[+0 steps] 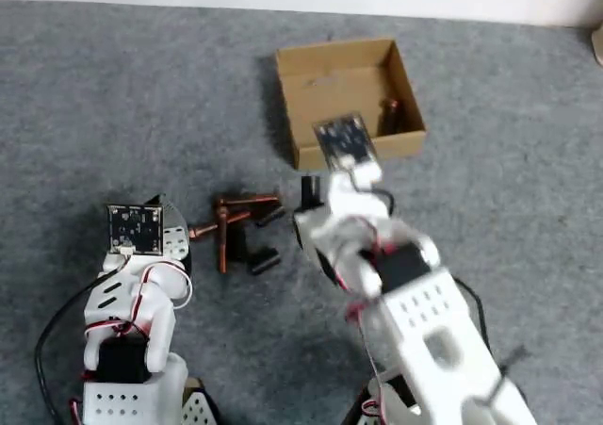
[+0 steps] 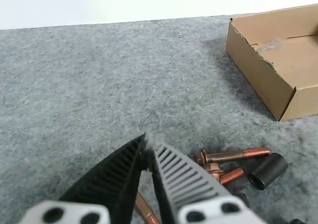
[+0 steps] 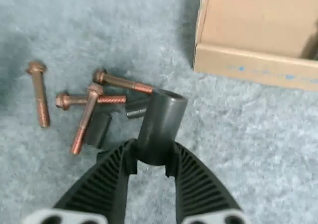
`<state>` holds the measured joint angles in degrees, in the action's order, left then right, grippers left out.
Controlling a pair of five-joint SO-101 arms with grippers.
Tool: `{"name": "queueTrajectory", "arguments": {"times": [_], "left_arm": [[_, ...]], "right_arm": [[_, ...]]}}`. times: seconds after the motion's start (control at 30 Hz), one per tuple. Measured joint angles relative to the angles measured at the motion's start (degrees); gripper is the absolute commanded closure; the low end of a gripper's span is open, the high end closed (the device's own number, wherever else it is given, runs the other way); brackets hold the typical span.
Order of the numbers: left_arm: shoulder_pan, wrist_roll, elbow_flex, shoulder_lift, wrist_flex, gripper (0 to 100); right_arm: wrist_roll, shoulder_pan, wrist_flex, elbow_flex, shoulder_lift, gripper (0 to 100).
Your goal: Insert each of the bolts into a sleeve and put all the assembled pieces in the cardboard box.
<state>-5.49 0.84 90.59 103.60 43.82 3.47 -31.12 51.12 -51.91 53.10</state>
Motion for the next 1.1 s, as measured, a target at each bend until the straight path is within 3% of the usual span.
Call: {"name": "queueTrajectory", "arguments": {"times": [0.3,0.47,0.7,0.93,1.1], "left_arm": [[5.63,0.00,-1.93,0.00,0.00,99],[7.65,0.00,-4.31,-3.52,0.00,95],[10.37,0.35,-16.00,-29.19,0.00,91],[10.73,13.98,-28.31,-59.60,-0.09,91],[10.81,16.00,-30.15,-69.10,-1.67,91]], "right_arm": [[0.00,9.23,-6.24,-24.79,36.66,99.5],[0.00,9.93,-6.42,-36.13,46.24,99.5],[0.00,10.20,-6.42,-41.49,49.49,99.5],[0.00,10.20,-6.42,-41.58,49.58,99.5],[0.00,10.20,-6.42,-41.58,49.58,99.5]]}}
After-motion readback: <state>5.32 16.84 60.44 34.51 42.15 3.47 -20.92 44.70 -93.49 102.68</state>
